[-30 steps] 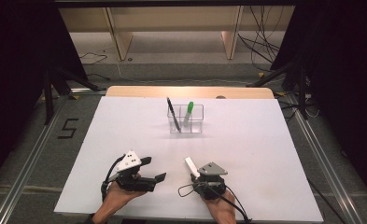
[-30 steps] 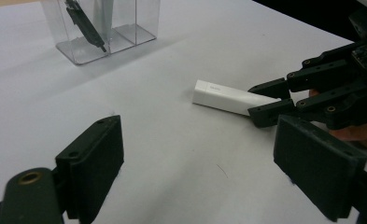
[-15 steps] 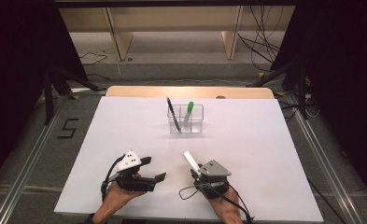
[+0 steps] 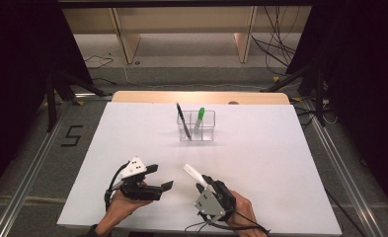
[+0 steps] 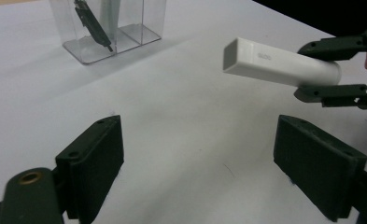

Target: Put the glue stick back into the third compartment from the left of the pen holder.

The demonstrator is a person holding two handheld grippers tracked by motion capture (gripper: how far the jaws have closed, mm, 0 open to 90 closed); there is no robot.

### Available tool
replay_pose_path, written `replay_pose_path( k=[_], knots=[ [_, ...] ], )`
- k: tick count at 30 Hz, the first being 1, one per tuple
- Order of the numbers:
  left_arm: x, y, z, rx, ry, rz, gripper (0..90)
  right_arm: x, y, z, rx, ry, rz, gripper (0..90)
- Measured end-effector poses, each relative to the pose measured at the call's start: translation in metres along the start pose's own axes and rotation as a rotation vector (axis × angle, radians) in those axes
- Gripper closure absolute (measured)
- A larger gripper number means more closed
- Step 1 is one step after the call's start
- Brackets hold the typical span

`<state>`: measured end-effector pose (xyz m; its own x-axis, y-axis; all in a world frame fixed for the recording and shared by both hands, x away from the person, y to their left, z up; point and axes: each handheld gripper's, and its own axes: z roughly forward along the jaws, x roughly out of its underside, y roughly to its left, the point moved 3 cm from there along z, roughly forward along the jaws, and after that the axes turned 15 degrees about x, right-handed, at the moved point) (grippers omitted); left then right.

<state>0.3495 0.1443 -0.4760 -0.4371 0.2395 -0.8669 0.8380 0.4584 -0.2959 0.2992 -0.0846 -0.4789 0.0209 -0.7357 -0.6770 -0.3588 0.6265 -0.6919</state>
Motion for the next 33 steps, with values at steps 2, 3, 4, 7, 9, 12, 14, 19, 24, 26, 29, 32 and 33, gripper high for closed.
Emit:
replay_pose_path(
  k=[2, 3, 4, 7, 9, 12, 14, 19, 24, 26, 29, 32, 33],
  knots=[
    [-0.001, 0.001, -0.001, 0.004, 0.006, -0.003, 15.9, -0.001, 0.002, -0.002, 0.015, -0.023, -0.064, 66.1],
    [-0.001, 0.000, -0.001, 0.007, 0.009, -0.002, 15.8, -0.001, 0.004, -0.004, 0.017, -0.032, -0.091, 66.0],
    [-0.001, 0.000, -0.001, 0.012, 0.010, -0.001, 15.9, -0.001, 0.005, -0.004, 0.026, -0.045, -0.119, 66.0],
    [-0.002, 0.001, 0.000, 0.034, 0.023, -0.004, 15.9, 0.000, 0.009, -0.005, 0.032, -0.069, -0.164, 66.1],
    [-0.003, 0.001, 0.000, 0.047, 0.037, -0.004, 15.9, 0.000, 0.012, -0.006, 0.038, -0.083, -0.182, 66.1],
    [-0.006, 0.000, 0.000, 0.066, 0.058, 0.010, 15.9, 0.000, 0.014, -0.007, 0.050, -0.101, -0.224, 66.1],
    [-0.009, -0.002, 0.001, 0.080, 0.069, 0.021, 15.9, 0.001, 0.015, -0.007, 0.055, -0.129, -0.272, 66.1],
    [-0.016, -0.007, 0.005, 0.113, 0.134, 0.055, 16.0, 0.002, 0.018, -0.008, 0.068, -0.181, -0.350, 66.1],
    [-0.023, -0.011, 0.008, 0.137, 0.214, 0.096, 16.0, 0.003, 0.019, -0.010, 0.088, -0.220, -0.415, 66.1],
    [-0.025, -0.013, 0.010, 0.133, 0.247, 0.121, 16.0, 0.004, 0.020, -0.011, 0.084, -0.236, -0.445, 66.1],
    [-0.029, -0.015, 0.012, 0.151, 0.286, 0.142, 16.1, 0.004, 0.021, -0.011, 0.087, -0.267, -0.490, 66.1],
    [-0.033, -0.018, 0.015, 0.184, 0.350, 0.167, 16.6, 0.005, 0.023, -0.011, 0.077, -0.283, -0.524, 66.1],
    [-0.034, -0.019, 0.016, 0.187, 0.372, 0.179, 16.7, 0.005, 0.023, -0.011, 0.074, -0.294, -0.546, 66.1]
  ],
)
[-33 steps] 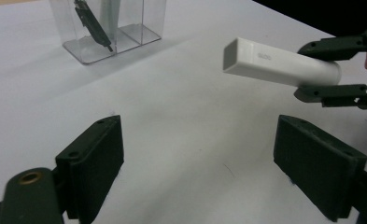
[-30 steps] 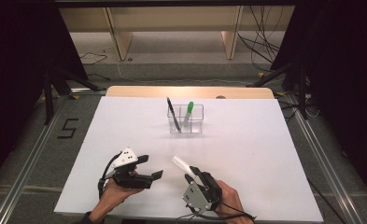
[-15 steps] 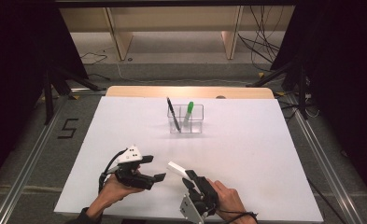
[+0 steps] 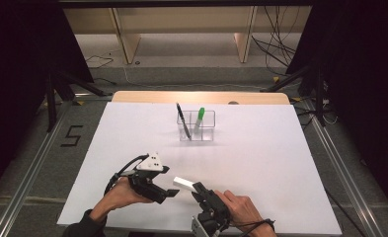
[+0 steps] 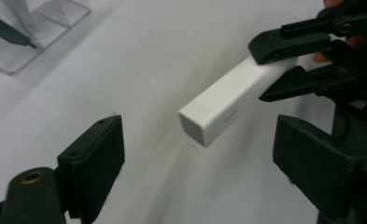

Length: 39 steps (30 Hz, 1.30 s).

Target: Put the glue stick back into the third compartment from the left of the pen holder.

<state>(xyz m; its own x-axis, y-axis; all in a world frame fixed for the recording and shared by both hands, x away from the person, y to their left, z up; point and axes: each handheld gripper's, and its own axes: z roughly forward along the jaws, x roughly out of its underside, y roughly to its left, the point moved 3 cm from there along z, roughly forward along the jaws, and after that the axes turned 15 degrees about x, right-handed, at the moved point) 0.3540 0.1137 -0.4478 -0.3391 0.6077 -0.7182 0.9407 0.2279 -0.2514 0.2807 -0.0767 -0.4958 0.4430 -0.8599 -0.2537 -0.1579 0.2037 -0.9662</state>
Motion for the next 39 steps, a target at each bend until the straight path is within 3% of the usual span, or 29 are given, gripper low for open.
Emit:
replay_pose_path(
  k=[5, 17, 25, 39],
  knots=[
    [-0.009, -0.002, 0.003, 0.024, 0.054, 0.034, 18.5, 0.000, 0.002, -0.001, 0.002, -0.023, -0.064, 66.1],
    [-0.017, -0.005, 0.017, 0.097, 0.192, 0.081, 24.3, -0.003, 0.009, -0.003, 0.003, -0.071, -0.126, 66.1],
    [-0.022, -0.006, 0.024, 0.152, 0.255, 0.112, 32.3, -0.005, 0.012, -0.005, -0.002, -0.091, -0.137, 66.1],
    [-0.023, -0.004, 0.033, 0.216, 0.358, 0.120, 42.3, -0.007, 0.015, -0.006, -0.014, -0.120, -0.169, 66.1]
  ],
)
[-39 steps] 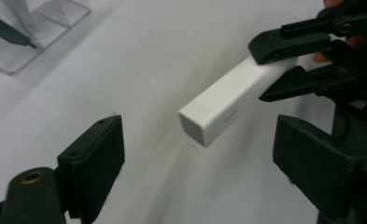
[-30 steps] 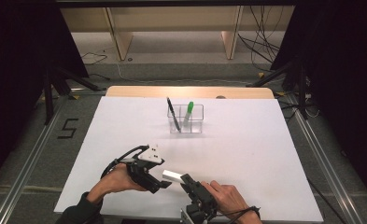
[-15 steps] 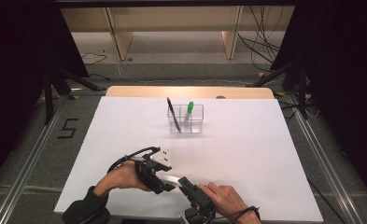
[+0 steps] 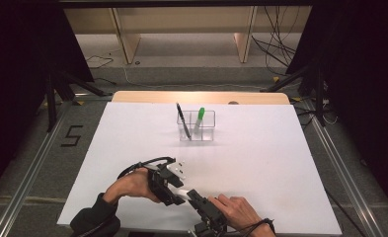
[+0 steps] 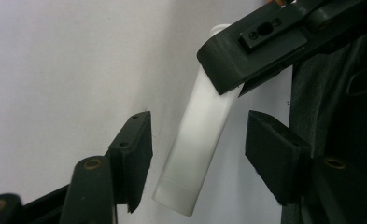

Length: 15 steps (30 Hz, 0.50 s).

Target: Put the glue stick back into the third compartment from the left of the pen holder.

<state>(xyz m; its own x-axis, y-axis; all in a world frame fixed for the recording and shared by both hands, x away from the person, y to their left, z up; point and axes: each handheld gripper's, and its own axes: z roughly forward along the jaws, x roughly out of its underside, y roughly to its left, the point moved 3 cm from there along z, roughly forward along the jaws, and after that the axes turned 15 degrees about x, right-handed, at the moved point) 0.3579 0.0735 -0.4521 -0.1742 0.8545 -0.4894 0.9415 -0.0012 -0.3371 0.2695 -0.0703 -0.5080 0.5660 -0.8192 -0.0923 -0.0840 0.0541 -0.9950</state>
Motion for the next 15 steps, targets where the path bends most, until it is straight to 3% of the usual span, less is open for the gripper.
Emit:
replay_pose_path(
  k=[15],
  knots=[
    [-0.0058, 0.0019, 0.0028, 0.049, 0.076, 0.025, 51.9, -0.0011, 0.0028, -0.0012, -0.013, -0.015, -0.015, 66.1]
  ],
)
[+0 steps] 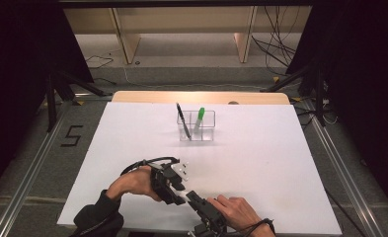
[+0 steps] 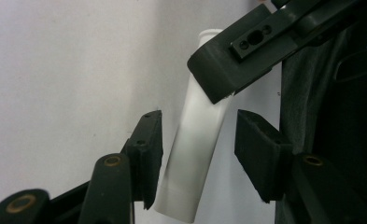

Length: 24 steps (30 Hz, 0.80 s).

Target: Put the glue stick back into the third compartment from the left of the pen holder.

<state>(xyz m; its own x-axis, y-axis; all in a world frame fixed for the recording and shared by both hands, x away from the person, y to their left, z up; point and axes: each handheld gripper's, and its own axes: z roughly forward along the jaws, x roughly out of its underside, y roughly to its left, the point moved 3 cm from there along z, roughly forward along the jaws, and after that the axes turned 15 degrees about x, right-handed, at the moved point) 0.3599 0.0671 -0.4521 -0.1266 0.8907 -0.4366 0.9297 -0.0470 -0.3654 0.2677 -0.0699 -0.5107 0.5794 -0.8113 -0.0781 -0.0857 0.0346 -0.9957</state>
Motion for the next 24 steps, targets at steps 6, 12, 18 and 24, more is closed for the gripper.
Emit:
replay_pose_path(
  k=[6, 12, 18, 24],
  knots=[
    [-0.0014, 0.0020, 0.0029, 0.022, 0.022, 0.003, 54.9, -0.0010, 0.0009, 0.0001, -0.004, -0.011, -0.012, 66.1],
    [-0.0016, 0.0032, 0.0046, 0.038, 0.033, 0.008, 59.2, -0.0015, 0.0015, 0.0001, -0.004, -0.018, -0.015, 66.1],
    [-0.0005, 0.0041, 0.0056, 0.060, 0.044, 0.009, 62.3, -0.0022, 0.0035, -0.0005, -0.013, -0.021, -0.020, 66.1],
    [0.0004, 0.0031, 0.0064, 0.090, 0.051, 0.013, 65.8, -0.0022, 0.0043, -0.0008, -0.012, -0.024, -0.030, 66.1]
  ],
)
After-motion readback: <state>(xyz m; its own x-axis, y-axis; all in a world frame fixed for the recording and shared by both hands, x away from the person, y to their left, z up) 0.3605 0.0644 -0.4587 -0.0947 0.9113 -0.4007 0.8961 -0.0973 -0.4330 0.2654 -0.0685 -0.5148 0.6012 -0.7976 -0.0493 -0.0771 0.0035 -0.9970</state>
